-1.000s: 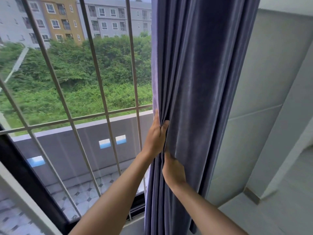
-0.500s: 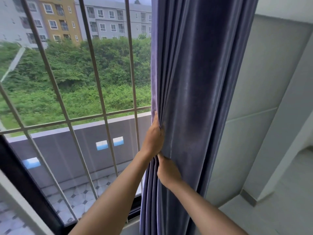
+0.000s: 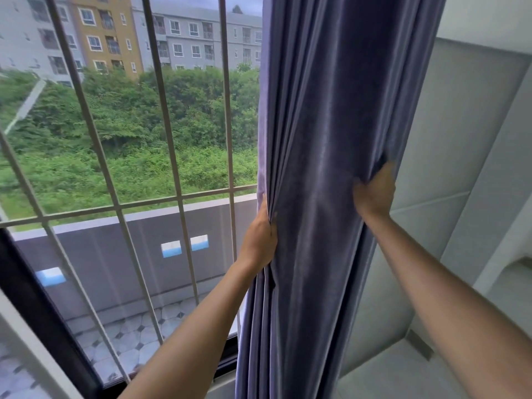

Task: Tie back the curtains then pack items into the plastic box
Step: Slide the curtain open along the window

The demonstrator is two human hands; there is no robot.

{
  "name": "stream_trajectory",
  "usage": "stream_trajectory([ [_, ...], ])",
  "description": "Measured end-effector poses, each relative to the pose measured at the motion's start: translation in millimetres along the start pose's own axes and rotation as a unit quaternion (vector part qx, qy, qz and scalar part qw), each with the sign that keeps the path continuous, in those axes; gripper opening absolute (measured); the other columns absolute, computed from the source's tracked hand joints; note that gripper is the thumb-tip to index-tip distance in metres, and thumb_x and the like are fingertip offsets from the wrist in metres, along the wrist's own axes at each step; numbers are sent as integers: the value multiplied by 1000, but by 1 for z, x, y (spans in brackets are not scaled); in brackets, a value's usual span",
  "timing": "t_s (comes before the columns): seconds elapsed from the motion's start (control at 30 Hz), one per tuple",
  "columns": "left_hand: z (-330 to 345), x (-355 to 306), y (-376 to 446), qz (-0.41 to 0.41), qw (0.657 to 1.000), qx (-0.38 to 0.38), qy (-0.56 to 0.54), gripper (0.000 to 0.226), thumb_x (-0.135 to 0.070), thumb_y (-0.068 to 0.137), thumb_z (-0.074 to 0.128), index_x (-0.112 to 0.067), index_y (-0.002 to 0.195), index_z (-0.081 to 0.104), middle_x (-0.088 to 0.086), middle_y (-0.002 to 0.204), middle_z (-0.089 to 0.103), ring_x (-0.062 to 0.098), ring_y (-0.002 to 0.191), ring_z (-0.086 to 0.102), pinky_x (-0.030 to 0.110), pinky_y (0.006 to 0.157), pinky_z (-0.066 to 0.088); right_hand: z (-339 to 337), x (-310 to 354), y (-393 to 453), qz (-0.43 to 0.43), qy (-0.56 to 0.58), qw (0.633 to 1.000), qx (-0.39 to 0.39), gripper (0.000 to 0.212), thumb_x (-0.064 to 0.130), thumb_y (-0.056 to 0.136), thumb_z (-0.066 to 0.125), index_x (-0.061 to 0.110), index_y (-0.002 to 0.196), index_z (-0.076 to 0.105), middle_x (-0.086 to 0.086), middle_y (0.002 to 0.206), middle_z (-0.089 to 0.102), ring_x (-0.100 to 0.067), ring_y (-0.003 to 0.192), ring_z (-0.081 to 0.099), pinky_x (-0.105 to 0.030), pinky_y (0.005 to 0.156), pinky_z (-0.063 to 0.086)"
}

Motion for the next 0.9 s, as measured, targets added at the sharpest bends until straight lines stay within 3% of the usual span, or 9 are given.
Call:
stream_trajectory([
  [0.07,2,-4,-1,3,1000,3,-4,53,-6,100,29,-14,152,16,8,154,30,28,113,55,30,92,43,17,-18,-22,17,-26,997,76,43,-1,86,54,7,127,46,-7,116,61,-23,101,60,-12,73,37],
  [0.13,3,-6,-2,1,1000,2,-18,53,-7,101,29,-15,151,17,7,153,32,24,115,54,22,92,40,39,-41,-56,16,-71,988,139,44,-3,84,53,10,126,50,-10,113,66,-26,97,65,-18,76,45],
  [0.2,2,-10,-3,-2,999,-4,-37,51,-10,102,29,-17,151,19,4,151,37,21,115,54,20,92,39,63,-66,-97,28,-116,972,205,42,-3,84,49,9,124,52,-16,112,68,-34,102,66,-33,83,51],
  [0.27,0,-14,-5,7,999,-10,-47,50,-13,103,28,-20,151,19,1,150,39,18,116,52,21,94,40,84,-84,-141,33,-158,953,256,30,7,91,47,8,120,55,-18,109,69,-37,102,64,-38,80,50],
  [0.33,-1,-16,-5,12,998,-13,-53,48,-16,103,28,-20,151,20,1,151,38,16,118,51,21,96,39,97,-90,-181,33,-175,941,286,34,11,95,42,12,128,51,-15,109,69,-35,101,65,-40,79,51],
  [0.5,1,-10,-4,-6,998,-13,-67,48,-25,104,29,-17,150,22,3,152,36,18,130,45,31,106,39,113,-79,-220,2,-176,943,283,59,6,94,41,21,149,28,-10,123,65,-30,108,63,-39,86,50],
  [0.67,1,-17,-3,-14,996,-29,-88,45,-24,103,33,-14,147,29,5,145,44,19,126,47,16,96,35,116,-64,-223,-9,-163,951,261,62,4,92,41,25,150,29,-10,125,64,-32,109,62,-38,86,50],
  [0.8,10,-16,-3,-27,995,-21,-96,51,-34,102,31,-15,149,25,7,150,37,23,137,37,39,110,34,119,-65,-227,-16,-188,945,267,61,6,94,38,26,150,26,-13,111,69,-31,99,65,-40,80,51],
  [0.9,14,-18,-5,-37,994,-11,-104,65,-51,96,27,-16,151,20,5,154,32,20,141,30,42,114,30,121,-62,-228,-15,-191,943,272,60,5,95,35,26,151,25,-13,106,69,-30,95,66,-39,76,50],
])
Point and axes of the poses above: each hand's wrist, its own y-axis towards the middle knuckle, its own z-axis out of the palm, x = y × z, the point moved 7 cm from there along y, towards the middle knuckle
